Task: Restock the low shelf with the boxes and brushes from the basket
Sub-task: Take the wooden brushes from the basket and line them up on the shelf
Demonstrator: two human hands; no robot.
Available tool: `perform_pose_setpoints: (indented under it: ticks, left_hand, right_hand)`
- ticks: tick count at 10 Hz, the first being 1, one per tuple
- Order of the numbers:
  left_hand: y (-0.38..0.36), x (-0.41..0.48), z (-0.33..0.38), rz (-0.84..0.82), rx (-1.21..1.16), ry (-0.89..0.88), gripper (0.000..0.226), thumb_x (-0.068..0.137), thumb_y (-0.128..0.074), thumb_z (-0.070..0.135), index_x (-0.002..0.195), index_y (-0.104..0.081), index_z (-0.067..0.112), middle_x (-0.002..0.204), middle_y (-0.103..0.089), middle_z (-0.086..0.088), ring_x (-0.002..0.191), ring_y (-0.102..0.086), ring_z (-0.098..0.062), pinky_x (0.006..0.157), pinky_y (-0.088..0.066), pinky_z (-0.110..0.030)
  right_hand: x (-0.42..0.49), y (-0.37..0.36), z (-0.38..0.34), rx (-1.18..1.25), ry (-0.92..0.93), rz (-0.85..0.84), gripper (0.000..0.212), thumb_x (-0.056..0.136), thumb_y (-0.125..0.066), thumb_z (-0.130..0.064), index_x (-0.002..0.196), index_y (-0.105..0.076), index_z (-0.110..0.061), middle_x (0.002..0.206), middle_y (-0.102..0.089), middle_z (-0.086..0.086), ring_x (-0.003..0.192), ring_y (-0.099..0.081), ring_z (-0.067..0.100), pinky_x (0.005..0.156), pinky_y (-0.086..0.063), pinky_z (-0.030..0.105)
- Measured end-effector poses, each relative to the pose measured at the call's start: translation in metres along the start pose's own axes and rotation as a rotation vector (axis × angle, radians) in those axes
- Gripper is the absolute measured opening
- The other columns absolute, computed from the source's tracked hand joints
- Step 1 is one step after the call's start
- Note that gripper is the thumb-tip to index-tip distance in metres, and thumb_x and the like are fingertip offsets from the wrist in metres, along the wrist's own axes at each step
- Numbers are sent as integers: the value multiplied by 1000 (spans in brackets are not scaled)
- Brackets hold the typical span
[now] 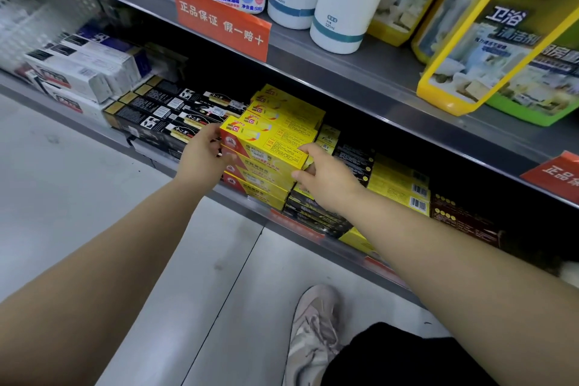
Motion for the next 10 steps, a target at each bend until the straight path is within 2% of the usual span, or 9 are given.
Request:
perform_pose_setpoints:
  ticks: [1, 2, 3, 4, 5, 6, 7, 8, 10]
  left_hand:
    - [0, 3, -1, -4, -43, -16, 37, 84, -61, 0, 112, -52, 22, 94, -66, 5, 86, -63, -12, 70, -47, -25]
    - [5, 12, -8, 16, 28, -13, 38, 92, -44, -3, 121, -52, 19, 96, -63, 5, 78, -59, -8, 55, -43, -16]
    - [10, 36, -10, -18, -95, -17, 32, 96, -39, -2, 116, -57, 16, 110, -62, 2, 97, -59, -14, 74, -44, -15]
    - [8, 63, 8, -55, -147, -20, 31, 98, -45, 13, 127, -55, 12, 130, -58, -7, 114, -56, -18, 84, -43, -20]
    - [-16, 89, 28, -225, -21, -5, 50, 102, -10, 32, 145, -33, 18, 149, -39, -7, 137, -36, -21, 80, -45, -15]
    - [-42, 95, 45, -314, 1103, -362, 53, 99, -22, 34, 149, -17, 17, 157, -16, -6, 145, -10, -29, 113, -26, -38]
    - [-52, 117, 33, -343, 1225, -471, 55, 98, -38, 23, 148, -21, 9, 158, -13, -12, 144, -15, -27, 112, -22, -36]
    - [-54, 126, 22, -355, 1123, -441, 59, 100, -32, 25, 150, -7, 8, 159, -6, -11, 145, -12, -24, 112, -21, -31]
    - [-65, 115, 28, -358, 1116, -517, 61, 99, -30, 33, 150, -5, 11, 159, -8, -7, 146, -11, -21, 113, -17, -29]
  right_hand:
    - [2, -1, 2, 15, 8, 5, 49, 95, -53, -26, 139, -32, -26, 99, -65, 6, 74, -57, 19, 52, -40, 25]
    - [6, -1, 14, 14, -15, -1, 54, 90, -55, -12, 136, -30, -28, 94, -61, -2, 71, -57, 13, 55, -43, 27]
    - [14, 2, 34, 165, -116, -15, 58, 88, -52, -3, 137, -32, -26, 109, -55, -4, 75, -55, 10, 53, -42, 19]
    - [26, 2, 44, 469, -210, 37, 52, 93, -47, -6, 141, -33, -17, 137, -45, 4, 112, -52, 18, 90, -50, 32]
    - [41, -2, 46, 635, -235, 89, 54, 96, -47, -11, 146, -28, -14, 148, -35, 4, 123, -44, 19, 105, -41, 38]
    - [51, -7, 49, 716, -266, 103, 58, 95, -47, -8, 148, -24, -14, 151, -31, 5, 130, -39, 22, 111, -34, 42]
    - [56, -11, 47, 798, -259, 87, 60, 95, -46, -2, 149, -20, -10, 153, -28, 6, 135, -35, 22, 114, -29, 41]
    - [58, -12, 47, 798, -259, 91, 60, 95, -46, -2, 148, -21, -9, 153, -27, 7, 135, -34, 22, 114, -28, 41]
    - [59, -12, 52, 827, -260, 113, 56, 93, -48, 0, 145, -30, -10, 143, -41, 6, 105, -48, 13, 103, -40, 33]
Point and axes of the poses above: each hand's wrist, its own x-axis towards the middle knuckle, its own y-axis out of the back of the hand, z = x × y, the point moved 9 cm from there along x, towards the middle knuckle
